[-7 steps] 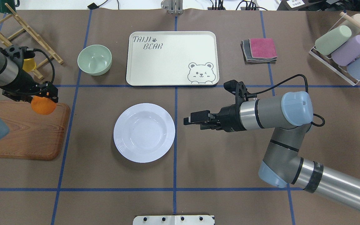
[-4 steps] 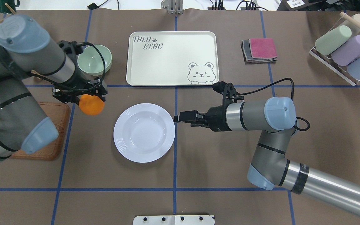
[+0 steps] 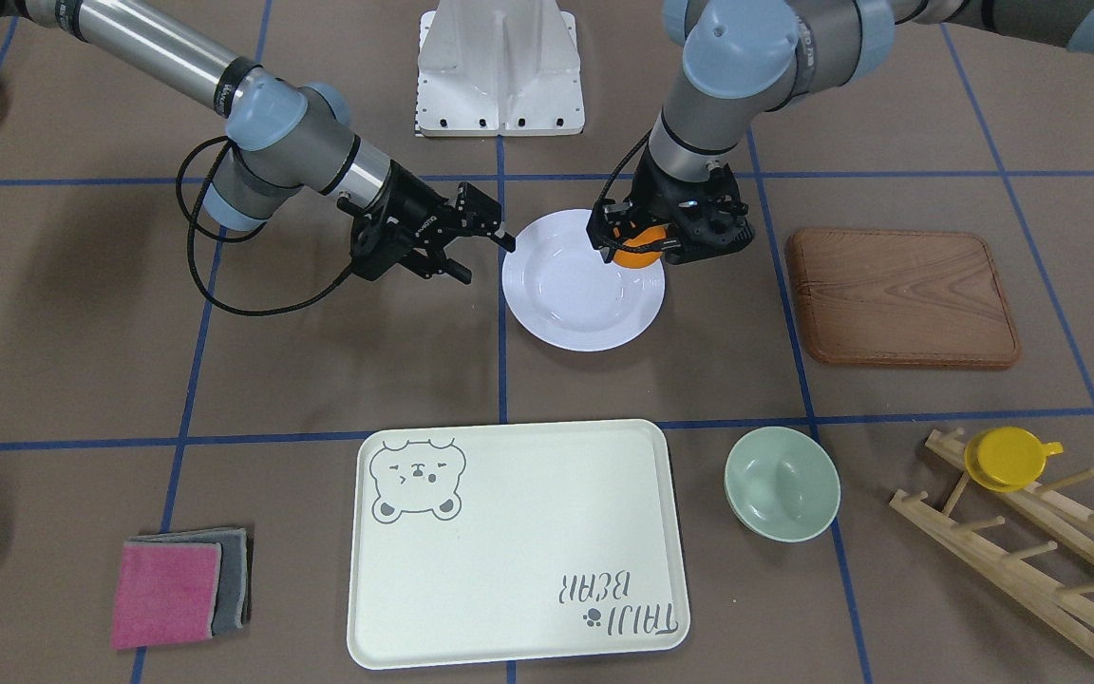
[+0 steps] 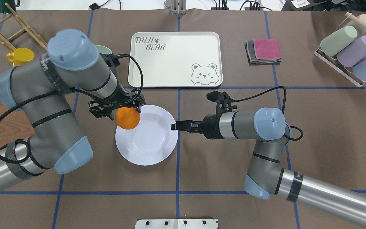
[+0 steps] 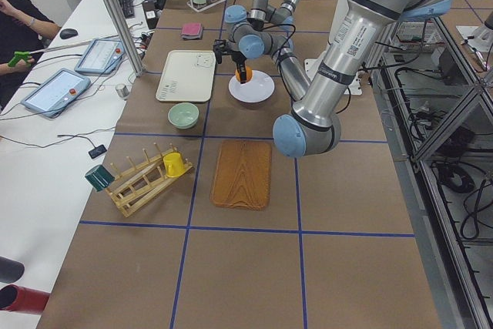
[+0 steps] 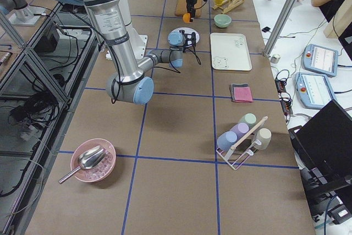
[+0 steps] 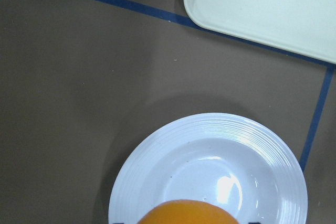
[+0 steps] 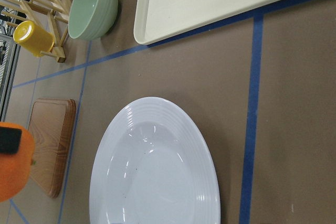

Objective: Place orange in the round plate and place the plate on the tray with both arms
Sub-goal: 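Carry the orange over the white plate and release it with the left gripper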

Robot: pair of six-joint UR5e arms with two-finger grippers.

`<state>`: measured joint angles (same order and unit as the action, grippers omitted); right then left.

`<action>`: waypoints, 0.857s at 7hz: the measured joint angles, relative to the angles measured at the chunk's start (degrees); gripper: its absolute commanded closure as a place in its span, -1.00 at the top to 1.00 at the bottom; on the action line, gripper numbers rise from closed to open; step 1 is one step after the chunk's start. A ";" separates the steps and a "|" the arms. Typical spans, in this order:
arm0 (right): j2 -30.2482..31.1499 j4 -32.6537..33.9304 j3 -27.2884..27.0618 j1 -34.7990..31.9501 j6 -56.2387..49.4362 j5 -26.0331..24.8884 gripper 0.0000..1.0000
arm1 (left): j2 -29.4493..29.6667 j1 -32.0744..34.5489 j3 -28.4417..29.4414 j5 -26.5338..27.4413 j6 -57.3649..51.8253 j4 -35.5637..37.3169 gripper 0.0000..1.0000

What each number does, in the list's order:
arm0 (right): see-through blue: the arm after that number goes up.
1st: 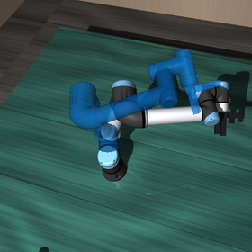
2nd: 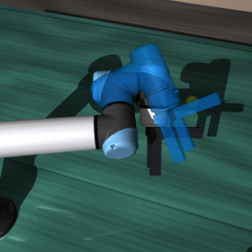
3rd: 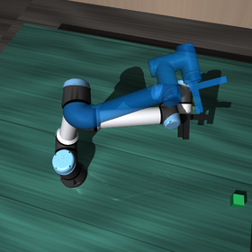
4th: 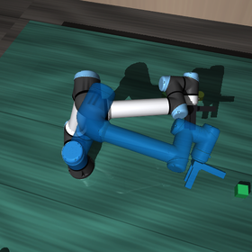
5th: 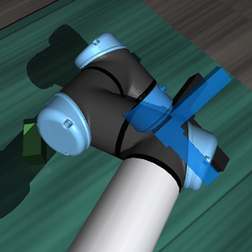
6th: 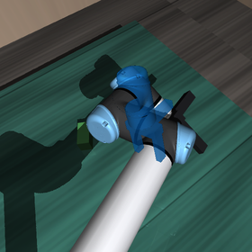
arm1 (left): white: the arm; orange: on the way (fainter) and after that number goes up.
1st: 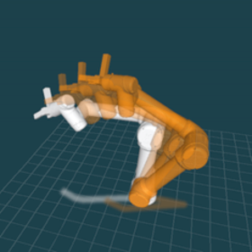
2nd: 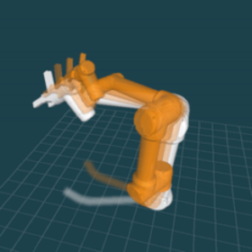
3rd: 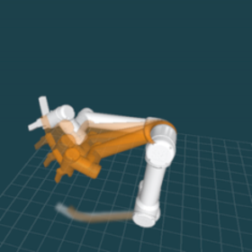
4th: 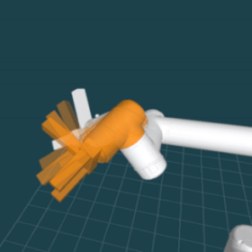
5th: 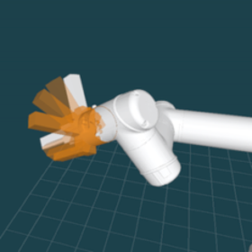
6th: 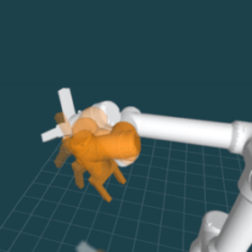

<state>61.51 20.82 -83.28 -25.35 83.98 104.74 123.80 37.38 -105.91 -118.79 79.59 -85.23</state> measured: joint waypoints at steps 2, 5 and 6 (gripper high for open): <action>-0.61 0.17 0.96 1.51 -0.02 -1.40 0.75 | 0.18 -0.45 -0.19 0.51 0.69 -0.02 0.97; -1.93 0.27 2.99 2.67 0.06 -2.15 0.70 | -0.29 0.10 -1.38 0.57 -0.05 -0.03 0.97; -2.77 0.22 3.93 2.96 0.10 -2.35 0.54 | -0.71 0.45 -1.94 0.58 -0.49 -0.01 0.96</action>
<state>58.73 21.04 -79.35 -22.39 84.08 102.39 123.10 37.83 -107.85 -118.21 79.10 -85.24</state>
